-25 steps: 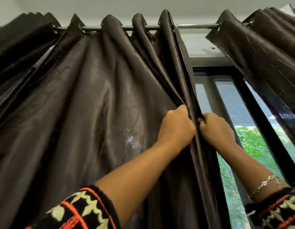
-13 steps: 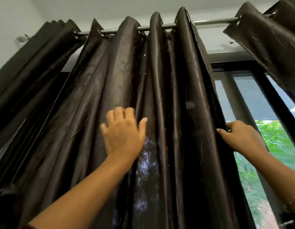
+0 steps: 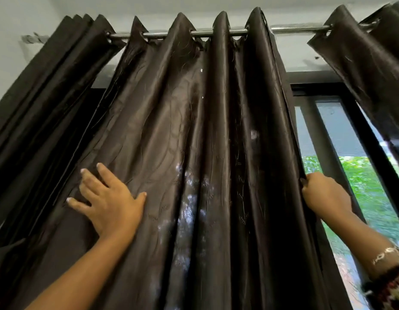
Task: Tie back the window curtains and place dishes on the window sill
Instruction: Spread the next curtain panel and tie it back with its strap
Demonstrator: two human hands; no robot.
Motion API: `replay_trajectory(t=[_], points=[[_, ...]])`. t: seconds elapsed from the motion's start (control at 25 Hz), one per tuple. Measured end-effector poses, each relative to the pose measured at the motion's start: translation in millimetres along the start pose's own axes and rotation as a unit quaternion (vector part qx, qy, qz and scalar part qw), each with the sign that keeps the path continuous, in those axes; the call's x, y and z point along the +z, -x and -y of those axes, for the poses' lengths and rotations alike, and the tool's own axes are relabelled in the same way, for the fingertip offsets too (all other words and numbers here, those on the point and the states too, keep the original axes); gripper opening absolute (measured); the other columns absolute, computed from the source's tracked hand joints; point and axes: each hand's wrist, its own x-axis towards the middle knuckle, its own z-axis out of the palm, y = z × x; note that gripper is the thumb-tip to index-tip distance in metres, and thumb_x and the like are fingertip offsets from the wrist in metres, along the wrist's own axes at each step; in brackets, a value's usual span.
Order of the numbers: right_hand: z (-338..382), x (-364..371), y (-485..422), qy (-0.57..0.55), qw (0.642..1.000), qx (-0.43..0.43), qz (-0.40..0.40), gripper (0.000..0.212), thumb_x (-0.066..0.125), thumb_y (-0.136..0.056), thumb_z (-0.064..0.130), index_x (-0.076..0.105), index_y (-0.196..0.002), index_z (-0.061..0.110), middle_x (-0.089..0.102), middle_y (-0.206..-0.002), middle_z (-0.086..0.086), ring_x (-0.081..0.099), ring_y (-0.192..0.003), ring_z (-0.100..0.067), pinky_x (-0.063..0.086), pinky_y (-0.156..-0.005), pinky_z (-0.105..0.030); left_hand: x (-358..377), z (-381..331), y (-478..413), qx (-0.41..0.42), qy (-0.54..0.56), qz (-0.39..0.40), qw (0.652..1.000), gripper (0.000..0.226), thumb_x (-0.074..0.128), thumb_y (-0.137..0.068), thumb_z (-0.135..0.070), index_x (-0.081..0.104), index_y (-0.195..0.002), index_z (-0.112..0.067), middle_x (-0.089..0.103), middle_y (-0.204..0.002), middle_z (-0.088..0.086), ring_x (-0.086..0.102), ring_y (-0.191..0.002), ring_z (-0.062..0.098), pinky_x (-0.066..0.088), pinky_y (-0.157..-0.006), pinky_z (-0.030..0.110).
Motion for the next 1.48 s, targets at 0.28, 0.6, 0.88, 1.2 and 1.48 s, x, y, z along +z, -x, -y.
replay_trajectory(t=[0.28,0.6,0.88,1.2,1.48], points=[[18.8,-9.6,13.4,0.034,0.999,-0.021,0.001,0.016,0.045,-0.089,0.011,0.047,-0.073,0.009,0.042,-0.064,-0.005,0.041,-0.06,-0.026,0.026,-0.05,-0.03,-2.3,20.0,11.9,0.062,-0.004,0.014,0.998,0.055,0.057,-0.084,-0.044,0.051,-0.123,-0.006,0.058,-0.117,0.018,0.052,-0.106,0.039,0.041,-0.076,0.047],[9.7,-19.9,14.1,0.04,0.999,-0.029,0.007,0.021,0.044,-0.088,0.01,0.044,-0.067,0.011,0.043,-0.062,-0.005,0.043,-0.061,-0.028,0.027,-0.05,-0.03,2.3,-13.9,38.1,0.191,0.022,0.073,0.979,0.024,0.043,-0.095,-0.026,0.057,-0.078,-0.015,0.065,-0.076,0.008,0.062,-0.072,0.031,0.027,-0.049,0.028],[6.8,-9.6,16.3,0.026,0.998,-0.06,0.024,0.032,0.044,-0.088,0.011,0.032,-0.059,0.018,0.048,-0.066,-0.003,0.048,-0.067,-0.028,0.03,-0.055,-0.031,21.4,-111.2,78.6,0.289,0.057,0.154,0.943,0.013,0.042,-0.09,-0.014,0.055,-0.089,-0.014,0.062,-0.087,0.009,0.058,-0.085,0.033,0.029,-0.062,0.031],[-26.4,-21.5,2.6,0.001,0.996,-0.085,0.03,0.023,0.042,-0.087,0.01,0.041,-0.064,0.014,0.039,-0.06,0.001,0.043,-0.065,-0.028,0.025,-0.049,-0.03,30.1,-181.8,137.1,0.321,0.106,0.189,0.922,0.015,0.041,-0.09,-0.017,0.055,-0.09,-0.012,0.064,-0.094,0.013,0.058,-0.089,0.034,0.032,-0.063,0.034],[-29.5,-20.9,-1.3,-0.016,0.996,-0.082,0.016,0.017,0.044,-0.094,0.016,0.046,-0.077,0.013,0.059,-0.079,-0.009,0.044,-0.064,-0.025,0.028,-0.05,-0.03,1.7,-123.9,107.4,0.248,0.173,-0.045,0.952,0.036,0.047,-0.09,-0.04,0.06,-0.071,-0.013,0.062,-0.071,0.008,0.057,-0.074,0.03,0.026,-0.05,0.026]])
